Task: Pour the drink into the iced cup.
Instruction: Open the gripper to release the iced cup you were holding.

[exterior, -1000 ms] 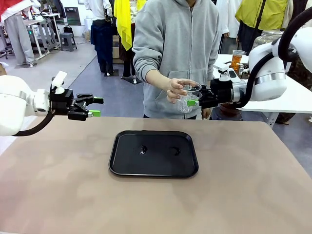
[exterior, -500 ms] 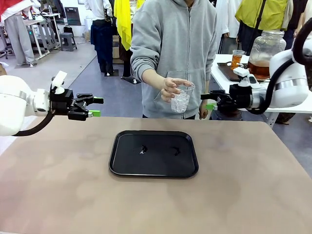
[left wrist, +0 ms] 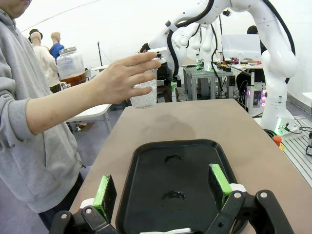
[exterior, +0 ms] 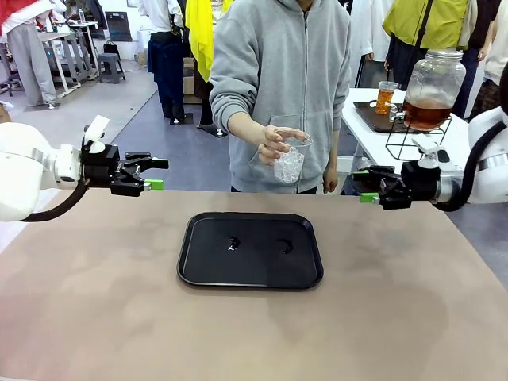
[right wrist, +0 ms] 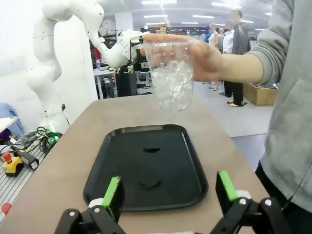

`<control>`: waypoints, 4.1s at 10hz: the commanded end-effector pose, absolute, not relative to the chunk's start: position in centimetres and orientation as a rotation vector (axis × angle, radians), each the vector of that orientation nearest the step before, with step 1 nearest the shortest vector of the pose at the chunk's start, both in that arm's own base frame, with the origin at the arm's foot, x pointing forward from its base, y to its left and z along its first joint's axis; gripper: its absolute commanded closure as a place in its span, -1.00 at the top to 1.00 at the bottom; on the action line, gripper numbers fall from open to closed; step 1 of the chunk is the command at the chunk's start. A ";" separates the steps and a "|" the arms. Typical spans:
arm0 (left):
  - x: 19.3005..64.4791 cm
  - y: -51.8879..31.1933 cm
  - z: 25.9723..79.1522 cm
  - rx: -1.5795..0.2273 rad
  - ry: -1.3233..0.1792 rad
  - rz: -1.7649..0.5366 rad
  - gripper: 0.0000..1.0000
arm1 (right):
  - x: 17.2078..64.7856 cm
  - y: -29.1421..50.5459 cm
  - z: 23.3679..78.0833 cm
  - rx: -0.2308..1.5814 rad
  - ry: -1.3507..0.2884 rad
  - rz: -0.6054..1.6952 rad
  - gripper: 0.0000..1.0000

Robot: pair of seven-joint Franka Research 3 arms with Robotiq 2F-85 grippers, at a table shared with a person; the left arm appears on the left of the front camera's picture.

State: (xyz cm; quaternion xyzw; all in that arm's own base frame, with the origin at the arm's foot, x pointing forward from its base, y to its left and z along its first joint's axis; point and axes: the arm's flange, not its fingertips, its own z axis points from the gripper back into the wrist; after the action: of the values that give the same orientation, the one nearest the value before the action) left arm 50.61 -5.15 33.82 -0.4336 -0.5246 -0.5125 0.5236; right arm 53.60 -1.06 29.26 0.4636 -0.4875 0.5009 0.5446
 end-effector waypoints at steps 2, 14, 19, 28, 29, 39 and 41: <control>50.5 -5.2 33.9 -1.033 -1.249 -1.235 1.00 | 53.4 -2.0 29.0 1.115 -1.193 1.225 1.00; 50.5 -5.2 33.9 -1.033 -1.249 -1.235 1.00 | 53.4 -1.6 28.8 1.111 -1.153 1.185 1.00; 50.5 -5.2 33.9 -1.033 -1.249 -1.235 1.00 | 53.4 -1.6 28.8 1.111 -1.153 1.185 1.00; 50.5 -5.2 33.9 -1.033 -1.249 -1.235 1.00 | 53.4 -1.6 28.8 1.111 -1.153 1.185 1.00; 50.5 -5.2 33.9 -1.033 -1.249 -1.235 1.00 | 53.4 -1.6 28.8 1.111 -1.153 1.185 1.00; 50.5 -5.2 33.9 -1.033 -1.249 -1.235 1.00 | 53.4 -1.6 28.8 1.111 -1.153 1.185 1.00; 50.5 -5.2 33.9 -1.033 -1.249 -1.235 1.00 | 53.4 -1.6 28.8 1.111 -1.153 1.185 1.00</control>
State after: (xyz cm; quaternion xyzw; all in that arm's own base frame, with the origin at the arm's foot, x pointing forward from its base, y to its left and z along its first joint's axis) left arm 50.61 -5.15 33.82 -0.4336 -0.5246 -0.5125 0.5236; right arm 53.34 -1.85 28.58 0.4703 -0.4873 0.4983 0.5414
